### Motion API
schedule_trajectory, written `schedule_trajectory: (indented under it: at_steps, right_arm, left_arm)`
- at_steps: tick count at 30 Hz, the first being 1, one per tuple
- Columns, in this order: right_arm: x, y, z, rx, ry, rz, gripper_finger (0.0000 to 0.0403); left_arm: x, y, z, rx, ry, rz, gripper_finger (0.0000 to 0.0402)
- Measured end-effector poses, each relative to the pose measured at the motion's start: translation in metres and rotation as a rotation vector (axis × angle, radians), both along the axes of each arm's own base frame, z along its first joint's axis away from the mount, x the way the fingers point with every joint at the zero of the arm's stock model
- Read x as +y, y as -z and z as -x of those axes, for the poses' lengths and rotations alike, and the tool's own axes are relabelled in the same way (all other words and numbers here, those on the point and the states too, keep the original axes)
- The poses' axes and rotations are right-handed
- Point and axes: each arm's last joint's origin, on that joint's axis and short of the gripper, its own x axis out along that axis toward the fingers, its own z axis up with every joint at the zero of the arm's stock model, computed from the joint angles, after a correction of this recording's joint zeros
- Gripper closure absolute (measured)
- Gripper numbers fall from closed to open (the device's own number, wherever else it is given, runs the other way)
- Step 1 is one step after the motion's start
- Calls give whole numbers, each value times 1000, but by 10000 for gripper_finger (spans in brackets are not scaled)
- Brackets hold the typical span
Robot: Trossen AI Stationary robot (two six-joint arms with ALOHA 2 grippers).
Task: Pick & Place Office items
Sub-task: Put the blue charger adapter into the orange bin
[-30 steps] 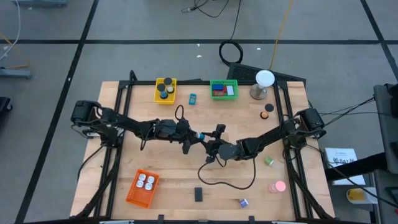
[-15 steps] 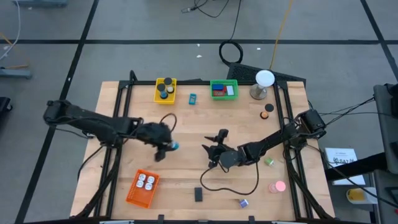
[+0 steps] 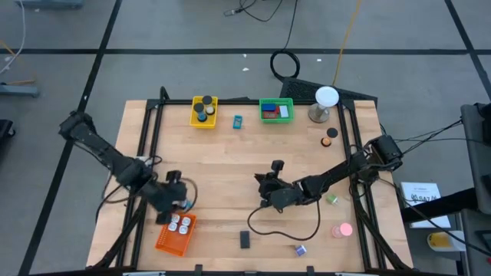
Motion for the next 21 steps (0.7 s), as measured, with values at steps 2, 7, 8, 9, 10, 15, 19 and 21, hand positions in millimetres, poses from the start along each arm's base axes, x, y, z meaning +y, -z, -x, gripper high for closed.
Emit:
schedule_trajectory:
  at_steps: [2,7,8,9,10,15,19,21]
  right_arm:
    - [1,1,2,6,10,-17,397]
    - [6,4,4,18,-34,-93,396]
    - [7,4,4,19,-47,-115,397]
    - [7,4,4,19,-54,-131,400]
    - [7,4,4,17,-53,-138,401]
    - [7,4,4,6,-39,-149,400]
    - [7,4,4,0,-34,-158,399]
    - [7,4,4,0,-34,-158,399]
  left_arm:
    - [-13,-6,5,-9,40,2,260]
    - [-38,-6,15,31,81,28,259]
    - [-42,-5,16,48,80,33,259]
    - [-46,-4,19,69,75,32,259]
    - [-50,-3,20,94,69,29,259]
    - [-69,0,25,183,53,-16,259]
    - [-90,1,26,217,73,-16,259]
    - [-100,3,28,232,72,-19,259]
